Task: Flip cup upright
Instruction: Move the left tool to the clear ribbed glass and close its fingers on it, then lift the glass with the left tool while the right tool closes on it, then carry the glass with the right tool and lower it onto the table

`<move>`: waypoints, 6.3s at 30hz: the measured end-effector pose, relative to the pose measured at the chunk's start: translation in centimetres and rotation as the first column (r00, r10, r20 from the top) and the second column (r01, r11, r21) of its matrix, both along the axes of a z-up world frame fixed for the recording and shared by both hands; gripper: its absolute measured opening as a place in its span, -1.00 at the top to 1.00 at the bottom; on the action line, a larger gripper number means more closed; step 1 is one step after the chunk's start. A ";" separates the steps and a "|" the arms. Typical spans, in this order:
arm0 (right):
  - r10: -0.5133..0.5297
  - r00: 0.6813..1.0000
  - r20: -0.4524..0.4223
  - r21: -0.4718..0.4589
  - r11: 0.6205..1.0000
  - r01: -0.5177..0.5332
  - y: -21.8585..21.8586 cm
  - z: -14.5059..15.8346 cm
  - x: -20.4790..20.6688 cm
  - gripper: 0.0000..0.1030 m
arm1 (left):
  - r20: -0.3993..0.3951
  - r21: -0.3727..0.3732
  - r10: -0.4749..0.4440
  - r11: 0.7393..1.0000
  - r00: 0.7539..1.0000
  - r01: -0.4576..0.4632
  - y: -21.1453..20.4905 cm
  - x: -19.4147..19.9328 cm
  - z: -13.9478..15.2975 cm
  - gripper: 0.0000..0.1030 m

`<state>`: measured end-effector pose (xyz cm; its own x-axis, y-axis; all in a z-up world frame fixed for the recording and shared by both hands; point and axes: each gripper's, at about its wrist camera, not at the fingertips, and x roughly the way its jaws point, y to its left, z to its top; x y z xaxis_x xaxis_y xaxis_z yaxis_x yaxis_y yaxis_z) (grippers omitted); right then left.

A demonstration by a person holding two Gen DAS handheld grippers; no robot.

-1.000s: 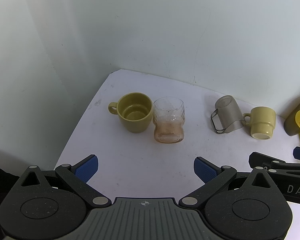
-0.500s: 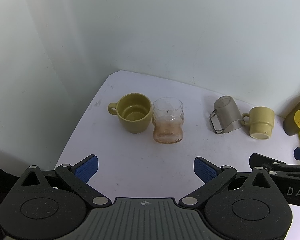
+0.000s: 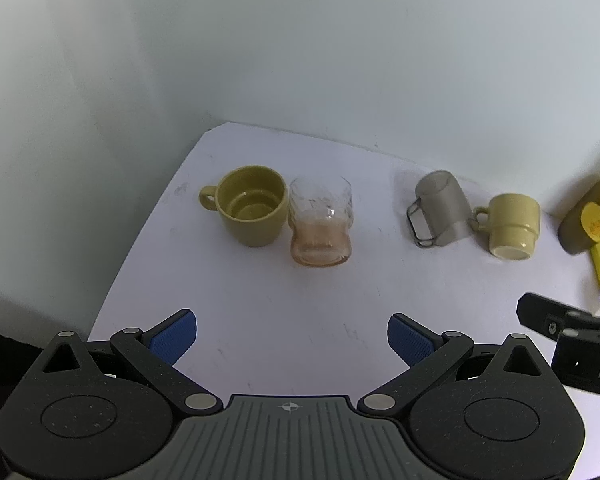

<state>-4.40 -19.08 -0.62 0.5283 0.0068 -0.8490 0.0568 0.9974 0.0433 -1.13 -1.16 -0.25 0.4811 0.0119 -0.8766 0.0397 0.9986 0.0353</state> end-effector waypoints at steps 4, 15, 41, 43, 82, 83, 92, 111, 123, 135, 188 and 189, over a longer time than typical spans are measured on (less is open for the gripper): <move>-0.017 1.000 -0.002 0.007 1.000 0.017 -0.4 0.1 -0.3 -1.00 | 0.010 -0.007 -0.020 1.000 1.000 0.020 -0.8 -0.4 0.0 -1.00; -0.071 0.997 -0.004 0.046 0.996 0.071 -3.1 -0.1 -1.4 -1.00 | -0.005 -0.003 -0.059 0.998 0.998 0.059 -3.2 0.0 -0.6 -1.00; -0.123 0.991 0.042 0.011 0.992 0.123 -14.3 -1.7 -5.1 -1.00 | 0.061 0.151 -0.045 0.988 0.997 0.035 -9.4 0.8 -6.6 -1.00; -0.137 0.990 0.043 -0.010 0.990 0.138 -14.5 -2.0 -5.4 -1.00 | 0.024 0.138 -0.012 0.990 1.000 0.008 -8.4 1.8 -8.1 -1.00; -0.452 0.891 0.049 -0.068 0.888 0.455 -9.9 -0.4 -9.2 -1.00 | -0.099 0.068 -0.223 0.971 0.970 0.230 -5.5 12.8 -16.8 -0.31; -0.448 0.893 0.050 -0.068 0.890 0.450 -10.1 -0.4 -9.2 -1.00 | -0.100 0.067 -0.229 0.969 0.968 0.236 -6.0 12.1 -16.8 -0.31; -0.404 0.914 0.040 -0.084 0.910 0.406 -11.8 -0.6 -9.3 -1.00 | -0.102 0.016 -0.277 0.960 0.955 0.280 -12.5 6.0 -17.0 -0.31; -0.227 0.973 -0.043 0.005 0.974 0.228 -12.3 -9.7 -6.7 -1.00 | 0.075 -0.093 -0.148 0.984 0.986 0.155 -8.0 -0.6 -6.3 -0.73; -0.078 0.997 -0.005 0.052 0.996 0.078 -6.5 -15.1 -0.1 -0.99 | 0.125 -0.032 0.104 0.994 0.987 -0.101 6.4 -1.8 -3.4 -0.77; -0.109 0.989 -0.095 -0.113 0.989 0.098 -3.9 -18.0 1.7 -0.38 | 0.217 -0.061 0.070 0.996 0.974 -0.058 11.7 0.2 -1.9 -0.92; -0.011 0.998 -0.054 -0.039 0.999 0.009 2.0 -13.4 5.3 -0.38 | 0.217 -0.116 0.003 0.993 0.976 0.023 12.9 2.1 -2.1 -0.92; -0.002 0.998 -0.058 -0.039 0.999 0.000 2.3 -13.4 5.6 -0.38 | 0.213 -0.120 0.001 0.993 0.977 0.025 12.9 2.1 -2.2 -0.92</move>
